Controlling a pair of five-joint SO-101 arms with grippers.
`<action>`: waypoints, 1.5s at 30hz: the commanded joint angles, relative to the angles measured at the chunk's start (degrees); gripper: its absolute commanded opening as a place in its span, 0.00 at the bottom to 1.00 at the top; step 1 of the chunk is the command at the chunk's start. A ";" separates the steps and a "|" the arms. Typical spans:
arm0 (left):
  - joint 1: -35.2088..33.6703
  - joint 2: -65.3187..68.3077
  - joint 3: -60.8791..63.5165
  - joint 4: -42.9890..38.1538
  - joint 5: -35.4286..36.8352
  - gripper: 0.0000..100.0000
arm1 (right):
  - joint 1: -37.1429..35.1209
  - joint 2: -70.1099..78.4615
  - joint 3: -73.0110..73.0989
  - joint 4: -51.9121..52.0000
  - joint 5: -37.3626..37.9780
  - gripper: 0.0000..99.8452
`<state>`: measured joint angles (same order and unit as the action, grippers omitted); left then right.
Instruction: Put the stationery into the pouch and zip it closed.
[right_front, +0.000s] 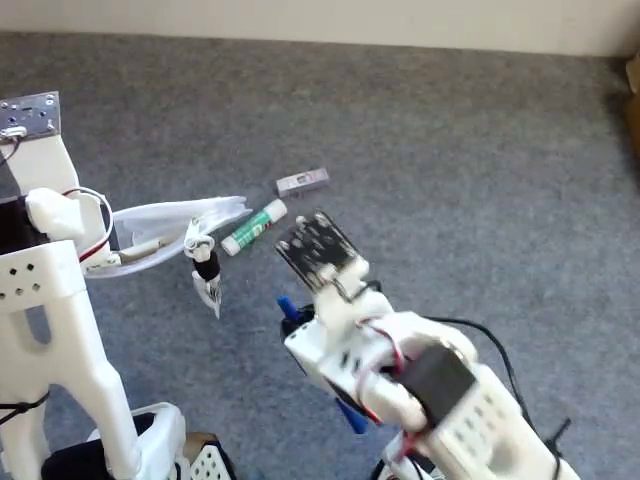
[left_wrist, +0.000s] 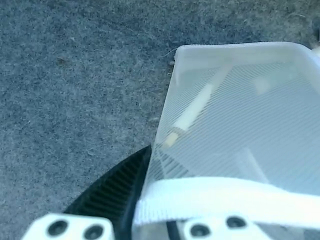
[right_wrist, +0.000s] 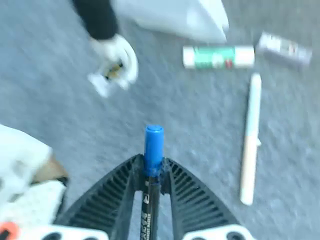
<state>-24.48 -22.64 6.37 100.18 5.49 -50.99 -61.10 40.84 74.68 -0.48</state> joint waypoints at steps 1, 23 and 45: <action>-0.48 2.24 1.27 0.18 0.26 0.01 | -2.59 -8.57 -2.86 0.13 -2.73 0.01; 5.14 -10.07 0.04 0.35 -1.23 0.01 | -2.51 -18.95 -5.76 -18.86 -2.55 0.01; 11.47 -17.10 3.82 0.00 -1.32 0.01 | -2.86 -18.59 -11.03 -42.68 4.75 0.01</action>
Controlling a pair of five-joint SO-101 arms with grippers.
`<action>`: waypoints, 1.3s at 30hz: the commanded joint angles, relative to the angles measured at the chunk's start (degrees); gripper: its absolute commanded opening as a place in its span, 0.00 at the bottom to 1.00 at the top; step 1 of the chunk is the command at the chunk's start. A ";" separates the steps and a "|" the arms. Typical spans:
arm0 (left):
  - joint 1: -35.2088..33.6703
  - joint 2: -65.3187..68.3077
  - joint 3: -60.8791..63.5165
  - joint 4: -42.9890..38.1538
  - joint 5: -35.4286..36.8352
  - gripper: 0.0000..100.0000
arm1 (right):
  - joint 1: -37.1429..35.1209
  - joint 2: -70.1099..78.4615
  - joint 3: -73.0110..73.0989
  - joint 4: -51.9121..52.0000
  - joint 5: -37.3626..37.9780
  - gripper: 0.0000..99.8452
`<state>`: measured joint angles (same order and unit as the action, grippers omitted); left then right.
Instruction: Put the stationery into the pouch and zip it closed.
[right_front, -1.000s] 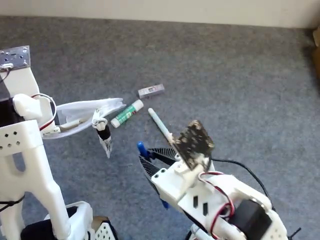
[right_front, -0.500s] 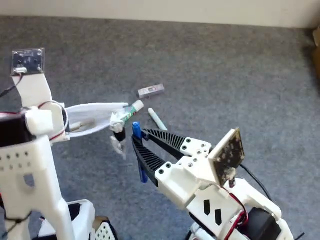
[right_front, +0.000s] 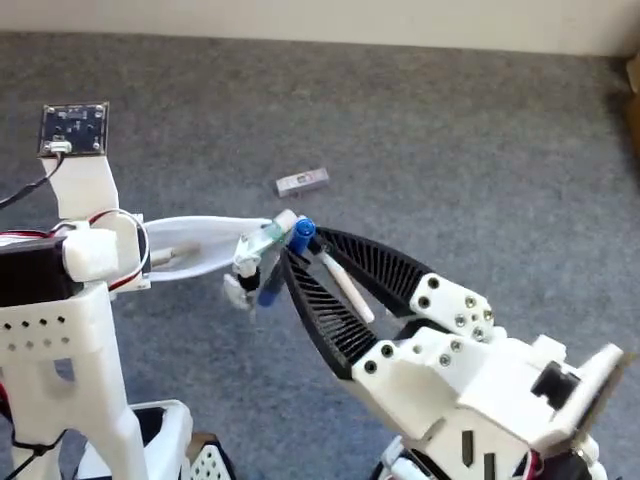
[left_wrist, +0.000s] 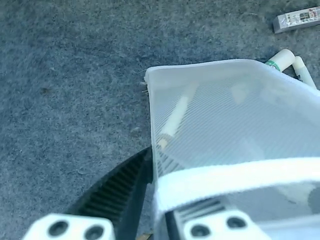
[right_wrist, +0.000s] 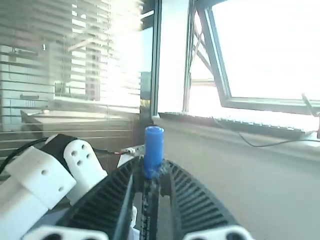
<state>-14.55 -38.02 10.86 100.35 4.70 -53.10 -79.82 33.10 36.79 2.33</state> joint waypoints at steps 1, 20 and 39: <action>1.54 -1.71 -0.66 -0.18 -0.53 0.01 | -0.75 0.13 -3.21 -6.11 2.20 0.01; 1.45 -1.71 0.57 -0.26 -0.53 0.01 | -0.48 19.12 -3.65 -18.95 9.41 0.01; 1.45 -1.71 1.19 -0.26 -0.53 0.01 | 1.45 23.69 -1.89 -21.32 9.41 0.01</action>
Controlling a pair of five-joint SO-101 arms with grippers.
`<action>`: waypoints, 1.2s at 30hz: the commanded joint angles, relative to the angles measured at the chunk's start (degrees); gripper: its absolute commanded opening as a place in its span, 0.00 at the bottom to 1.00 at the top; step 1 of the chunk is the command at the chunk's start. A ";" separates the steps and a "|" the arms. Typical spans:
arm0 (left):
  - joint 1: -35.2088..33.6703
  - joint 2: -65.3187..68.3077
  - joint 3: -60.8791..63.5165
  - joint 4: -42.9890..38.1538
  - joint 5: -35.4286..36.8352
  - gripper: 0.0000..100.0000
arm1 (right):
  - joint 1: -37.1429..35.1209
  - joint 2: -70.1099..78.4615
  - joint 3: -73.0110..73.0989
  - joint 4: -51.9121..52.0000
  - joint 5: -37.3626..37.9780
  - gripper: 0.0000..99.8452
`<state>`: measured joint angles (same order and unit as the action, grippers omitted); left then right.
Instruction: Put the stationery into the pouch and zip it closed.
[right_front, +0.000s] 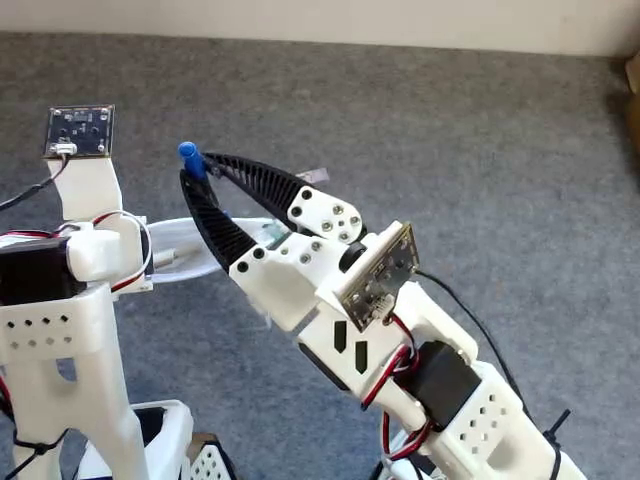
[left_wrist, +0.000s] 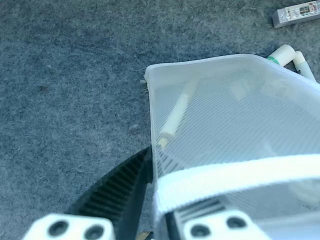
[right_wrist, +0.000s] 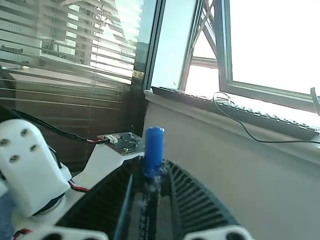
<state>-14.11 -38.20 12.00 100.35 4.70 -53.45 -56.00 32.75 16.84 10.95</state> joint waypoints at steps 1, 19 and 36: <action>1.01 -1.54 0.22 -0.26 -0.53 0.01 | 2.15 -0.13 -0.48 -1.36 0.79 0.01; 0.75 -1.71 1.01 -0.26 -0.62 0.01 | 2.42 -8.92 31.08 -10.86 0.79 0.01; 0.66 -1.80 1.01 -0.26 -0.62 0.01 | 4.53 -9.19 31.43 -10.51 0.79 0.01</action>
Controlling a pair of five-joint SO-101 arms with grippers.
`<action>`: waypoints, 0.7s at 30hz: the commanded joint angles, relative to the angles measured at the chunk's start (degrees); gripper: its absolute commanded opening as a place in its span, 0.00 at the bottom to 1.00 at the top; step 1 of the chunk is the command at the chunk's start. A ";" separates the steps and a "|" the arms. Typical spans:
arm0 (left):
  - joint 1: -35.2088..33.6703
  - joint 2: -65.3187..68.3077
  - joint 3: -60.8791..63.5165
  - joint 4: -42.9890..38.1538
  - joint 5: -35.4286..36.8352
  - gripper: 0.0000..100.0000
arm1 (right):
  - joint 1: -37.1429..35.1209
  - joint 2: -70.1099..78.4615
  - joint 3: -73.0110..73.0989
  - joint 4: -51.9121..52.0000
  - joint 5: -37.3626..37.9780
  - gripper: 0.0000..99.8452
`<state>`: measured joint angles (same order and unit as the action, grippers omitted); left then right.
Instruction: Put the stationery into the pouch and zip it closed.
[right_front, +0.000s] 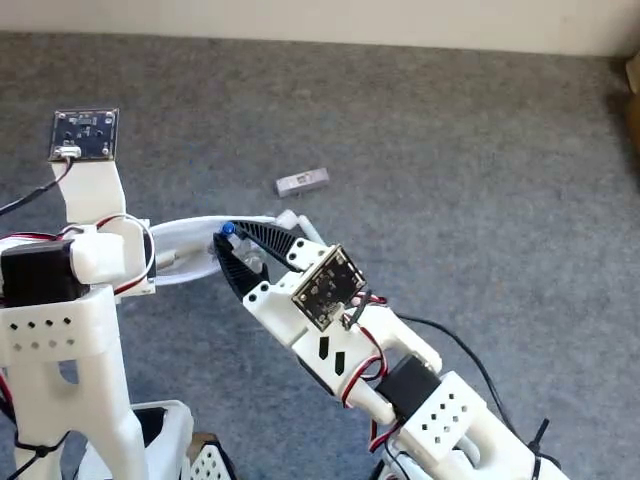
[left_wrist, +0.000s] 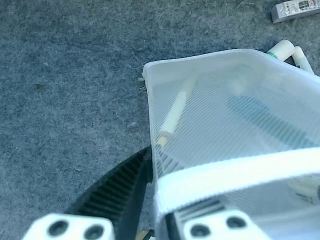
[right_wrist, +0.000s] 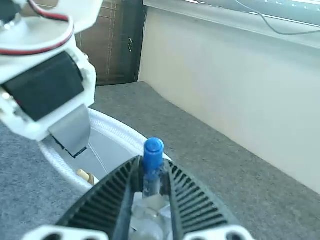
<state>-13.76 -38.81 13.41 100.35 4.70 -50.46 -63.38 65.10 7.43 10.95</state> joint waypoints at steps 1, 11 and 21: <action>0.31 -1.19 -0.40 -0.26 -0.62 0.01 | 1.63 -1.80 -0.92 -1.01 0.79 0.01; 0.31 -1.19 -0.40 -0.26 -0.62 0.01 | 1.45 -1.89 -3.03 4.70 0.79 0.13; 0.31 -1.10 -0.40 -0.26 -0.62 0.01 | 1.63 -2.24 -11.30 15.69 0.70 0.13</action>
<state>-13.67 -38.81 13.41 100.26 4.70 -50.46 -64.44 60.09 18.86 11.03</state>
